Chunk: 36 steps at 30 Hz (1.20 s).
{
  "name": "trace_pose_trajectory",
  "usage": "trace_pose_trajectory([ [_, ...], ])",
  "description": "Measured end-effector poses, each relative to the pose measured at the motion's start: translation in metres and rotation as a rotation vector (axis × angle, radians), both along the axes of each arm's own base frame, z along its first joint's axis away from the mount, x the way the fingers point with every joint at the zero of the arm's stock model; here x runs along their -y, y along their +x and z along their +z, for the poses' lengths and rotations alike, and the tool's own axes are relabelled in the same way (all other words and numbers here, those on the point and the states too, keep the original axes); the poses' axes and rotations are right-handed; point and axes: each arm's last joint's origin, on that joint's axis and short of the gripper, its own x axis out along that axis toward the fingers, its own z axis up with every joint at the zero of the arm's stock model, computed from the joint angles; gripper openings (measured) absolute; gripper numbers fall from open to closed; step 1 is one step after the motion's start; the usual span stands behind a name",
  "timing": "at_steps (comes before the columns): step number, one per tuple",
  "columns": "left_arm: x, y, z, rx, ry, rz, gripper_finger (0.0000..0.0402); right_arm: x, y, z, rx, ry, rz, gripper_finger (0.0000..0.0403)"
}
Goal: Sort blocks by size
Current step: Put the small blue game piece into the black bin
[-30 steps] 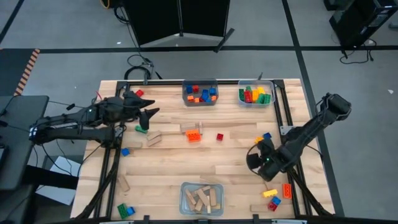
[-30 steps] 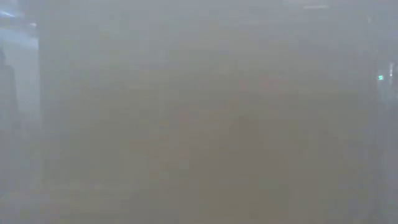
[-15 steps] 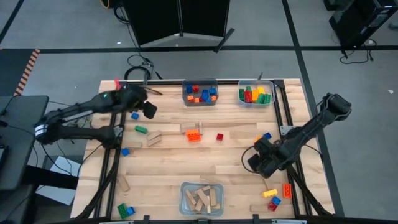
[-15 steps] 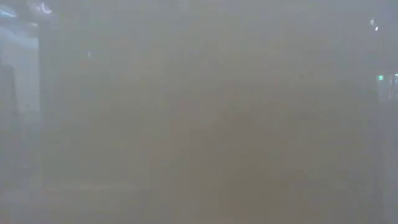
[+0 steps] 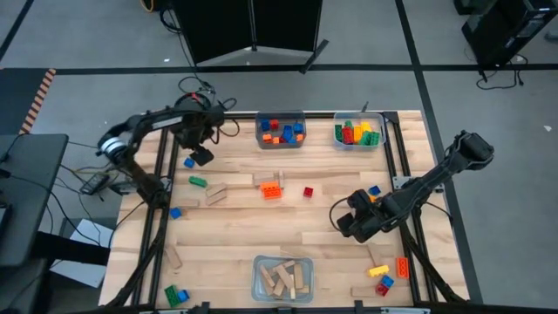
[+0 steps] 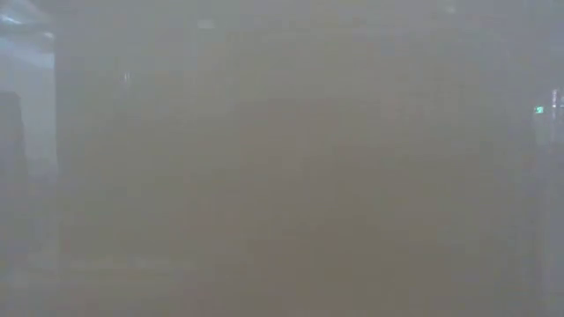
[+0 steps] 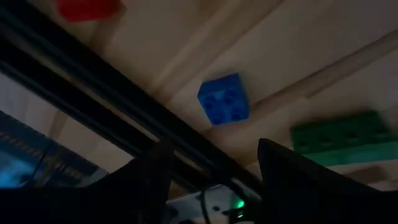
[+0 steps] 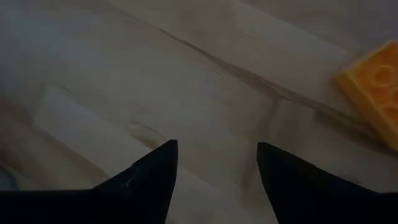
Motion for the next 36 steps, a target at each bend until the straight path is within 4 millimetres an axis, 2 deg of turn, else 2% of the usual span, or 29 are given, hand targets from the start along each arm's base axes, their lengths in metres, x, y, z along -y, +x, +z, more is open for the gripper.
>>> trace_pose_trajectory([
  [5,-0.011,0.005,-0.033,-0.101,-0.138,-0.060,0.0241,0.004,0.006,0.001,0.047,0.030,-0.093,0.0231],
  [11,-0.016,0.010,-0.070,-0.202,-0.273,-0.098,0.0241,0.006,0.010,0.001,0.075,0.046,-0.118,0.0231],
  [16,-0.019,0.010,-0.090,-0.316,-0.292,-0.151,0.0241,0.007,0.013,0.002,0.101,0.069,-0.167,0.0231],
  [21,-0.022,0.012,-0.098,-0.288,-0.290,-0.173,0.0241,0.007,0.013,0.002,0.110,0.079,-0.192,0.0231],
  [32,-0.023,0.013,-0.099,-0.276,-0.288,-0.169,0.0240,0.007,0.015,0.003,0.133,0.079,-0.221,0.0230],
  [36,-0.022,0.013,-0.099,-0.272,-0.285,-0.159,0.0221,0.008,0.015,0.003,0.133,0.077,-0.227,0.0230],
])
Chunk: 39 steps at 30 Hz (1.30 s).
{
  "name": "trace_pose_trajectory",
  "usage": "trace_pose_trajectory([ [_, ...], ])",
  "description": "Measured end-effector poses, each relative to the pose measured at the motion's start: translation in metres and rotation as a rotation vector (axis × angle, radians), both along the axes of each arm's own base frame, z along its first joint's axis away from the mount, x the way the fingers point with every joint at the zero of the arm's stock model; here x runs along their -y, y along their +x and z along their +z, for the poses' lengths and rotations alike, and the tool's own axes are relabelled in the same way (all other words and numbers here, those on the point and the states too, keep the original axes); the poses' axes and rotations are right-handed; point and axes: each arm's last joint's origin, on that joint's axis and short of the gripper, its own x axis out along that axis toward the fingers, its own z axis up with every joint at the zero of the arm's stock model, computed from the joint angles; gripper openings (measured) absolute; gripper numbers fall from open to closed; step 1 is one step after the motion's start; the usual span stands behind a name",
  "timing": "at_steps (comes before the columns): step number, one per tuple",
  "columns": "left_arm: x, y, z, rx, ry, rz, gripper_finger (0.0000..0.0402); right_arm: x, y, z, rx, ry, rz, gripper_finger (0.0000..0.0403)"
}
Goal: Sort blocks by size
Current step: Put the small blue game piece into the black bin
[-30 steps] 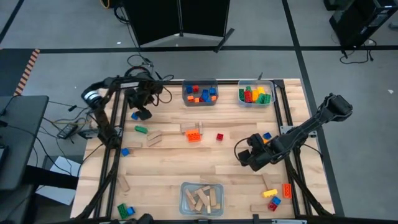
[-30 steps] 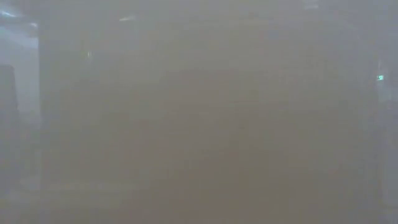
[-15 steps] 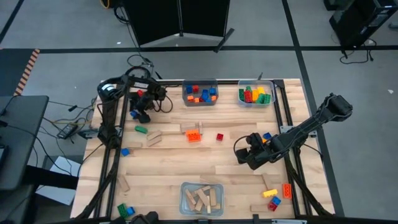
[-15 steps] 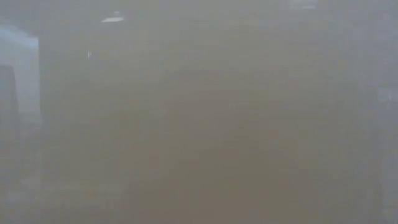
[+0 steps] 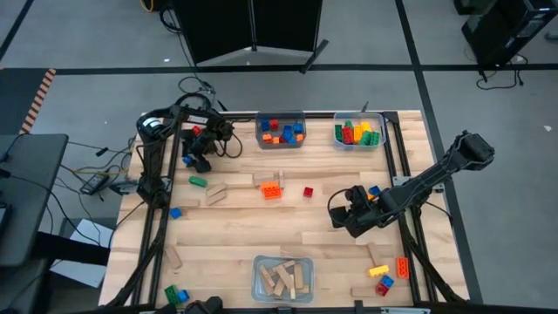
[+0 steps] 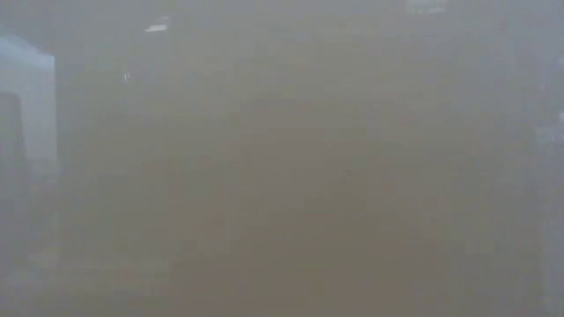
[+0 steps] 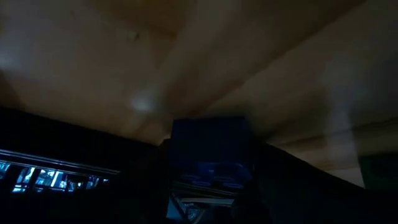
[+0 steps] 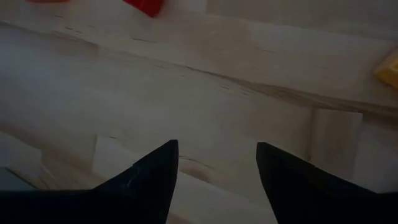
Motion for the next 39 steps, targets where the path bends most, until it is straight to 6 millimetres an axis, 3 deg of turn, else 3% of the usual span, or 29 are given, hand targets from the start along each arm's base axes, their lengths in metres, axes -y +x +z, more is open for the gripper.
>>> trace_pose_trajectory([
  [8,0.000,0.001,0.000,0.004,0.015,0.022,0.0150,0.002,0.001,0.000,-0.004,-0.010,0.013,0.0230],
  [16,-0.002,0.002,0.010,0.045,0.067,0.041,0.0153,0.002,0.001,0.000,-0.008,-0.020,0.037,0.0230],
  [21,-0.006,0.007,0.048,0.147,0.178,0.057,0.0154,0.002,0.001,0.000,-0.009,-0.023,0.043,0.0230],
  [27,-0.015,0.025,0.114,0.319,0.321,0.065,0.0155,0.002,0.001,0.000,-0.013,-0.030,0.061,0.0230],
  [34,-0.031,0.076,0.186,0.769,0.426,0.072,0.0156,0.002,0.001,0.000,-0.012,-0.033,0.060,0.0230],
  [39,-0.035,0.121,0.211,0.963,0.473,-0.009,0.0156,0.002,0.001,0.000,-0.011,-0.034,0.060,0.0230],
])
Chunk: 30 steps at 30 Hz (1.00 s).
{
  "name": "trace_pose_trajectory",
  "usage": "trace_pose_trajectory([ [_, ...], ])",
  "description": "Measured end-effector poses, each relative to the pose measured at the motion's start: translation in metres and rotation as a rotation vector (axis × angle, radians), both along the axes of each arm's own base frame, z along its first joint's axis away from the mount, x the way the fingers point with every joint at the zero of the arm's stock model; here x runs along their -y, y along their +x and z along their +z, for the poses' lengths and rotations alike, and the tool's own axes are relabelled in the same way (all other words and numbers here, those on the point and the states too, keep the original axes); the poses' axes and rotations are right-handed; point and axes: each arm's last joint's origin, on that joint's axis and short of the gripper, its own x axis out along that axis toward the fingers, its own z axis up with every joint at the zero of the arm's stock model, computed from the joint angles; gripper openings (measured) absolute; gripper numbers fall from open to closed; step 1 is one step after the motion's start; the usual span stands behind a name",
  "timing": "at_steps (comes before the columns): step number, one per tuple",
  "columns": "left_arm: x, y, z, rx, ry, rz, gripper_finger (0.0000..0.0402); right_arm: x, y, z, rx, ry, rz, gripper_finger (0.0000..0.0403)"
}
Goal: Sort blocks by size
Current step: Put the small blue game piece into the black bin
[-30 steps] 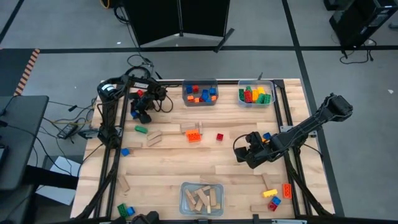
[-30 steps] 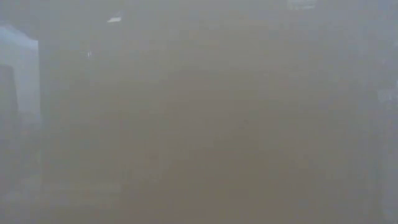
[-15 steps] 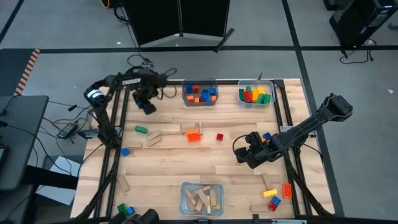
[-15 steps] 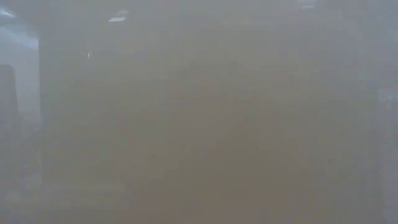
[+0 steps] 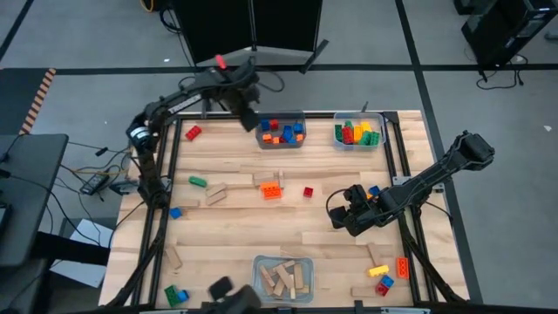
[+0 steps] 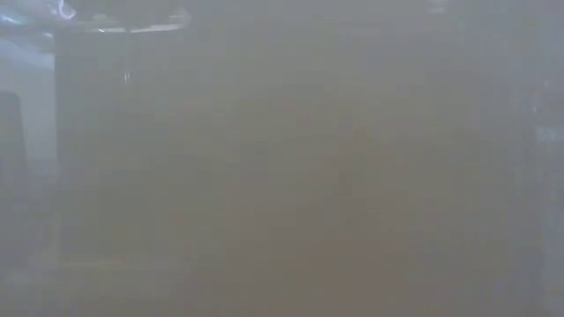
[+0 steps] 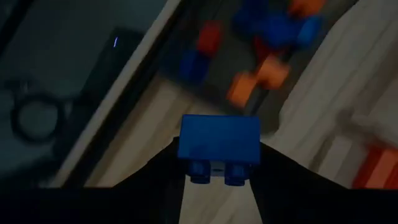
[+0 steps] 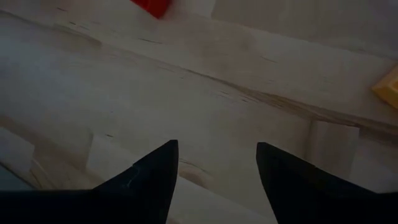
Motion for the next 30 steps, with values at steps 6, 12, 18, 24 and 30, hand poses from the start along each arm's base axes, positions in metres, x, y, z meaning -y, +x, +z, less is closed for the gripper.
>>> trace_pose_trajectory([
  [6,-0.007,0.052,-0.020,0.031,0.037,-0.108,0.0156,0.000,0.000,0.000,0.002,0.002,-0.003,0.0230],
  [12,-0.015,0.079,-0.057,-0.020,-0.004,-0.132,0.0158,0.000,0.000,0.000,0.006,0.006,-0.009,0.0230],
  [18,-0.017,0.084,-0.075,-0.064,-0.032,-0.132,0.0159,-0.001,0.001,0.000,0.013,0.010,-0.010,0.0230],
  [24,-0.017,0.084,-0.075,-0.068,-0.023,-0.122,0.0163,-0.001,0.001,0.000,0.017,0.013,-0.011,0.0230],
  [30,-0.018,0.083,-0.075,-0.096,0.002,-0.115,0.0211,-0.001,0.001,0.000,0.018,0.013,-0.010,0.0230],
])
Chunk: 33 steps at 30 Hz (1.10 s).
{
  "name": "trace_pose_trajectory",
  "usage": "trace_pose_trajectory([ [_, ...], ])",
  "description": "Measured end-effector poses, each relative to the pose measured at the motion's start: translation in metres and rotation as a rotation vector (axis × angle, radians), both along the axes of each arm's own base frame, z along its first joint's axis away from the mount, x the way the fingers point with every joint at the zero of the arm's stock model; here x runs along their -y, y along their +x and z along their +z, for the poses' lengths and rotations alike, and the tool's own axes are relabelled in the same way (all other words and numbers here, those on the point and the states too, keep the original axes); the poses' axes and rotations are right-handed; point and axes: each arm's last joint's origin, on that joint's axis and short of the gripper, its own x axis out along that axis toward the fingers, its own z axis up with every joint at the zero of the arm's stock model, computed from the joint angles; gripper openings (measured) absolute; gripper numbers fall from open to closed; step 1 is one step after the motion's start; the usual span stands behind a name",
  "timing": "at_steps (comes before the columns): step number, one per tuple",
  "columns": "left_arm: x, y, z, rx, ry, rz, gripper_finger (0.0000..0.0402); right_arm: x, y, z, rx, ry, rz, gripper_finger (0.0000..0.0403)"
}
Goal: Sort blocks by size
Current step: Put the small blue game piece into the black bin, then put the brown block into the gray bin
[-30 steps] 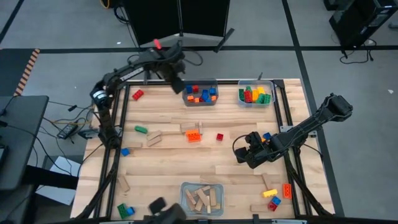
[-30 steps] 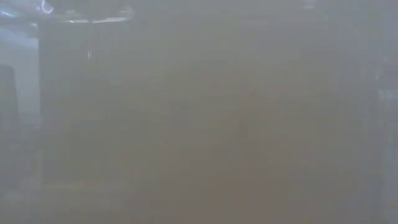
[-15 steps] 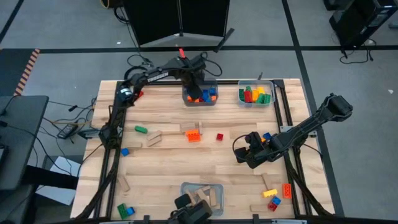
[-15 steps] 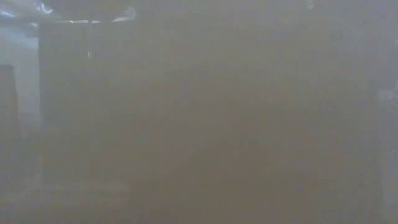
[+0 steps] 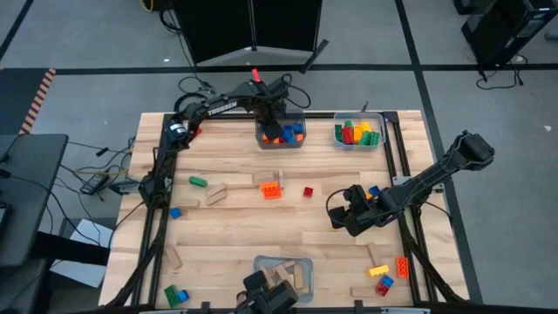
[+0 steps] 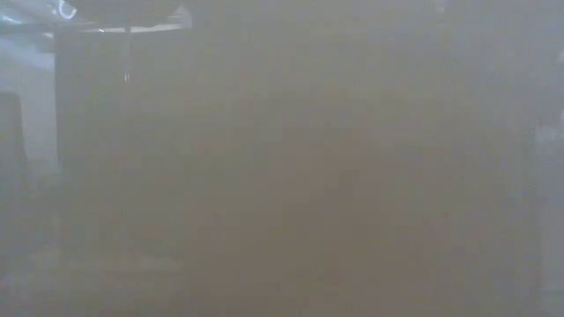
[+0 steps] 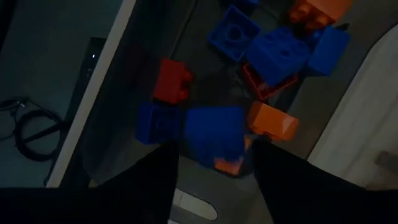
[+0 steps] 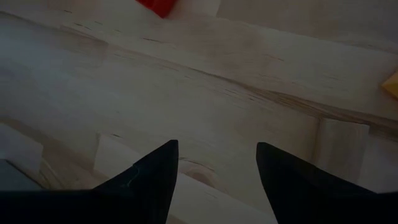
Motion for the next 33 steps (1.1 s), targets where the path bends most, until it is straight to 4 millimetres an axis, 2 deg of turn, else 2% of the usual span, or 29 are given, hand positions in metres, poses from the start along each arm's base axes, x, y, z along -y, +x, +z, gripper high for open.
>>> trace_pose_trajectory([
  [5,-0.001,0.002,0.000,0.012,0.019,-0.016,0.0254,0.000,0.000,0.000,0.000,0.000,0.000,0.0230],
  [9,0.000,-0.001,0.002,-0.012,0.021,-0.013,0.0265,0.000,0.000,0.000,0.004,0.002,0.000,0.0230],
  [11,0.002,-0.006,0.010,-0.041,0.030,0.013,0.0265,0.000,0.001,0.000,0.009,0.005,0.000,0.0230],
  [19,0.021,-0.033,0.063,-0.037,0.018,-0.007,0.0261,-0.001,0.002,0.001,0.018,0.005,0.007,0.0230],
  [27,0.041,-0.066,0.114,-0.005,0.080,0.024,0.0261,-0.001,0.002,0.001,0.017,0.003,0.010,0.0230],
  [33,0.054,-0.088,0.131,-0.042,0.098,0.067,0.0261,-0.001,0.002,0.001,0.014,-0.005,0.027,0.0230],
])
